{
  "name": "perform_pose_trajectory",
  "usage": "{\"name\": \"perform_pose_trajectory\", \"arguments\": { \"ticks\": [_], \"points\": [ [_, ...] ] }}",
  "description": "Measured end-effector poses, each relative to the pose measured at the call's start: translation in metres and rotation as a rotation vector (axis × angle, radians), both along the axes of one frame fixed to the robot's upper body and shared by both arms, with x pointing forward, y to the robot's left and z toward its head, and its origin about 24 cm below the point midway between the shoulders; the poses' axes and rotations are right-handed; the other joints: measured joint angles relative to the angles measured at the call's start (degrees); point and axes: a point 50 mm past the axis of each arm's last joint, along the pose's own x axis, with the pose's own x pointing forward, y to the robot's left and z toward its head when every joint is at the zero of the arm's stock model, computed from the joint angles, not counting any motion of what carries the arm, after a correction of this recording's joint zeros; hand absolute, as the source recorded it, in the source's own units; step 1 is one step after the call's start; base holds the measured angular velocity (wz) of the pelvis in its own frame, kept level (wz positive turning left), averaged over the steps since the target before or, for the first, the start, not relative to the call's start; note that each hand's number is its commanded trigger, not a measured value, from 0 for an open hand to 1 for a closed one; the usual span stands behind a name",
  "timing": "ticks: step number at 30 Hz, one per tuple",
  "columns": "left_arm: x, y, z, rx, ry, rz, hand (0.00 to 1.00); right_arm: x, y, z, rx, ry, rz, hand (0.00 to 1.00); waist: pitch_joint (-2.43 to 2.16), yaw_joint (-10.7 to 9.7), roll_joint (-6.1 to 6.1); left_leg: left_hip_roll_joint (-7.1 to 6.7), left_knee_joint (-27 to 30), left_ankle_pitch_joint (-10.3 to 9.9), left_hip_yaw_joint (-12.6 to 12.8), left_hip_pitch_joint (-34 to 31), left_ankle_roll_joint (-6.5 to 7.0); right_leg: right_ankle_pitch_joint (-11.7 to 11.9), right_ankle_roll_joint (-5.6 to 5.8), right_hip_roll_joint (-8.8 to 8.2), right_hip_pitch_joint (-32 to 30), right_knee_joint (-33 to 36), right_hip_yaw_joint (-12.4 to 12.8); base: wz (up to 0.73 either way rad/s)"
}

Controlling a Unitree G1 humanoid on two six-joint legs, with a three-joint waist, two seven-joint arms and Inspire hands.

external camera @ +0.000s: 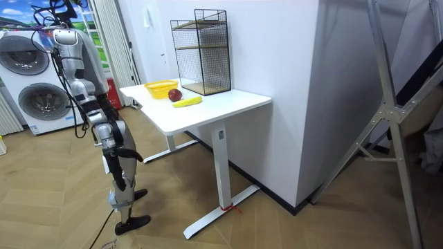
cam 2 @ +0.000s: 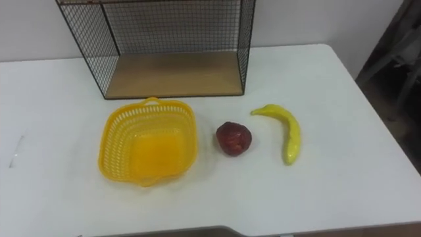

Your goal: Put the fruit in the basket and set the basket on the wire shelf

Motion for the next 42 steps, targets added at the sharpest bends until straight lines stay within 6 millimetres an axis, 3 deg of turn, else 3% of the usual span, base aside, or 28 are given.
{"name": "perform_pose_trajectory", "arguments": {
  "ticks": [5,8,10,11,13,14,15,16,19,21,24,30,35,42],
  "points": [
    [-0.001,0.005,0.002,0.022,-0.011,-0.001,0.0,0.005,-0.026,0.015,-0.097,-0.012,-0.162,0.0,-0.15,-1.8,-0.47,-0.07,-0.4,0.0,0.2,0.2,0.01,-0.1,0.1,-0.07,-0.3,0.1,0.1,-0.01],
    [-0.001,0.01,0.004,0.037,-0.022,0.0,0.0,0.019,-0.055,0.038,-0.245,0.026,-0.178,0.0,-0.07,-2.8,-0.92,-0.29,-0.7,0.1,0.6,0.4,0.08,-0.4,0.27,-0.3,-0.5,0.6,0.7,-0.05],
    [0.004,0.012,0.006,0.047,-0.045,-0.011,0.0,0.042,-0.081,0.073,-0.426,0.044,-0.136,0.0,0.03,-2.9,-1.32,-0.37,-1.0,0.1,1.2,-0.1,0.19,-0.6,0.39,-0.42,-1.6,1.4,1.5,-0.19],
    [0.007,0.013,0.007,0.052,-0.056,-0.015,0.0,0.049,-0.086,0.083,-0.482,0.05,-0.123,0.0,0.05,-2.9,-1.5,-0.42,-1.1,0.2,1.2,-0.4,0.27,-0.6,0.4,-0.45,-1.9,1.5,1.5,-0.04],
    [0.016,0.018,0.01,0.076,-0.09,-0.048,0.0,0.078,-0.101,0.128,-0.754,0.082,-0.049,0.0,0.36,-2.7,-2.46,-0.46,-1.0,0.2,1.2,-0.7,0.37,-0.6,0.42,-0.5,-2.6,1.9,1.5,0.0],
    [0.017,0.018,0.01,0.079,-0.092,-0.057,0.0,0.086,-0.104,0.14,-0.817,0.081,-0.038,0.0,0.4,-2.7,-2.54,-0.48,-1.0,0.3,1.2,-0.8,0.38,-0.6,0.44,-0.5,-2.7,1.9,1.5,0.0],
    [0.018,0.017,0.01,0.082,-0.088,-0.082,0.0,0.099,-0.106,0.165,-0.946,0.064,-0.024,0.0,0.53,-2.5,-2.56,-0.51,-1.0,0.3,1.2,-0.9,0.39,-0.6,0.47,-0.51,-2.8,1.9,1.5,0.0],
    [0.018,0.018,0.01,0.086,-0.083,-0.106,0.0,0.108,-0.105,0.185,-1.076,0.063,-0.005,0.0,0.56,-1.7,-2.65,-0.5,-1.1,0.3,1.2,-1.0,0.39,-0.6,0.46,-0.51,-3.0,1.8,1.5,0.0],
    [0.019,0.018,0.011,0.095,-0.074,-0.156,0.0,0.124,-0.096,0.219,-1.329,0.086,0.055,0.0,0.52,0.4,-2.69,-0.46,-1.1,0.2,1.2,-1.5,0.38,-0.5,0.41,-0.48,-3.6,1.9,1.5,0.0],
    [0.018,0.016,0.01,0.091,-0.066,-0.176,0.0,0.135,-0.084,0.233,-1.411,0.036,0.095,0.0,0.71,1.4,-2.59,-0.45,-1.3,0.2,1.2,-1.5,0.38,-0.5,0.39,-0.47,-3.8,1.9,1.5,-0.02],
    [0.016,0.01,0.008,0.074,-0.052,-0.225,0.0,0.155,-0.062,0.245,-1.484,-0.084,0.218,0.0,0.63,2.4,-2.05,-0.45,-1.5,0.2,1.2,-1.7,0.38,-0.3,0.47,-0.47,-4.0,2.0,1.4,0.0],
    [0.016,0.005,0.006,0.036,-0.043,-0.253,0.0,0.186,-0.028,0.258,-1.523,-0.341,0.521,0.0,0.55,4.3,-1.7,-0.45,-1.5,0.3,1.0,-1.5,0.38,-0.3,0.47,-0.47,-3.5,1.8,1.0,0.02],
    [0.017,0.001,0.004,0.006,-0.038,-0.28,0.0,0.203,-0.016,0.264,-1.526,-0.474,0.682,0.0,0.76,5.2,-1.84,-0.5,-1.4,0.3,0.3,-1.0,0.38,-0.3,0.48,-0.54,-2.7,1.8,-0.2,0.08],
    [0.013,-0.001,0.003,-0.012,0.009,-0.336,0.0,0.221,0.011,0.247,-1.452,-0.571,1.019,0.0,0.92,6.2,-1.97,-0.48,-1.4,0.3,-0.4,-0.4,0.34,-0.3,0.48,-0.54,-1.7,1.8,-1.0,0.03]
  ]
}}
